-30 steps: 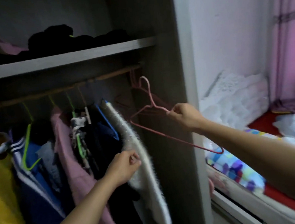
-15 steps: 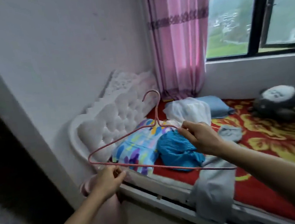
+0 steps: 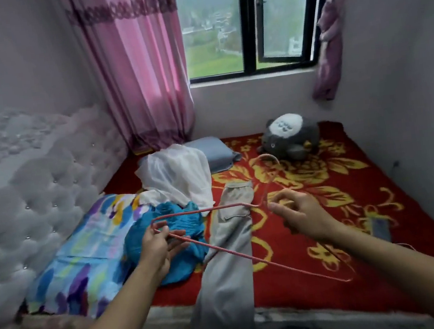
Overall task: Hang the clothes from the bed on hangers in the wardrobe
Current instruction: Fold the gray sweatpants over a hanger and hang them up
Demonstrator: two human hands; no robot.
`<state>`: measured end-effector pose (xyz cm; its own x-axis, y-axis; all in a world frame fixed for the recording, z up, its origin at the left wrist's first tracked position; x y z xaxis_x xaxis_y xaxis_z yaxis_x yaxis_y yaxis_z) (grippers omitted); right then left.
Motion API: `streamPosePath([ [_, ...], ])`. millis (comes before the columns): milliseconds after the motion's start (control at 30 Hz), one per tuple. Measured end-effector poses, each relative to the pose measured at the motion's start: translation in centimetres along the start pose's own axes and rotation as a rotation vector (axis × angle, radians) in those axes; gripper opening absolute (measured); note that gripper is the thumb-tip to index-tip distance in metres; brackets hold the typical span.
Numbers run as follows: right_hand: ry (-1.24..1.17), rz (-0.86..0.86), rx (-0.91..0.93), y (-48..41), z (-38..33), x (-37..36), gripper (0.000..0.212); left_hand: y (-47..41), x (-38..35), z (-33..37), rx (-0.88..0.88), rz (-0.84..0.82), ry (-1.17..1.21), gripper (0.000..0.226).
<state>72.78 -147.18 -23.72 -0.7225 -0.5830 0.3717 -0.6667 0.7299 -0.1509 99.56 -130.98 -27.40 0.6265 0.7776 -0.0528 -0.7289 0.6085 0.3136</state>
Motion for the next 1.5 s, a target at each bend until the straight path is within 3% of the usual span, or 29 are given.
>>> streamPosePath([
  [100, -0.18, 0.021, -0.192, -5.7, 2.4, 0.9, 0.034, -6.3, -5.3, -0.8, 0.026, -0.12, -0.094, 0.007],
  [267, -0.099, -0.002, -0.312, -15.2, 8.5, 2.1, 0.036, -18.0, -10.5, -1.6, 0.103, -0.221, -0.269, 0.011],
  [433, 0.063, 0.042, -0.424, -23.3, 16.2, 3.6, 0.018, -28.2, -12.4, -4.3, 0.203, -0.232, -0.558, 0.02],
  [667, 0.26, 0.133, -0.303, -37.0, 26.8, 1.9, 0.017, -36.9, -16.0, -11.6, 0.255, -0.324, -0.883, 0.01],
  [933, 0.524, 0.013, -0.113, -52.8, 43.1, -4.1, 0.026, -48.3, -19.0, -21.0, 0.094, -0.307, -1.153, 0.009],
  [1100, 0.679, -0.01, -0.063, -58.0, 52.4, -8.6, 0.029, -56.5, -18.5, -25.6, -0.047, -0.26, -1.239, 0.005],
  [1267, 0.578, -0.066, -0.138, -58.4, 59.8, -11.4, 0.03, -63.1, -18.2, -27.3, -0.117, -0.155, -1.263, 0.011],
  [1500, 0.494, -0.031, -0.004, -53.4, 62.4, -12.6, 0.035, -70.4, -23.7, -23.5, -0.394, -0.12, -1.239, 0.015],
])
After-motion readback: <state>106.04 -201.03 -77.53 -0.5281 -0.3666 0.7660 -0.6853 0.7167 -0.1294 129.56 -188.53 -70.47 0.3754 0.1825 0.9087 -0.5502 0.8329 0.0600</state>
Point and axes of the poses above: each hand's wrist, its own y-axis away from the middle knuckle, its own x-axis out of the back of the hand, z = x × y, the point moved 1 cm from there along -y, towards the middle knuckle, and after that the axes turned 10 degrees about -y, right-handed, at the moved point
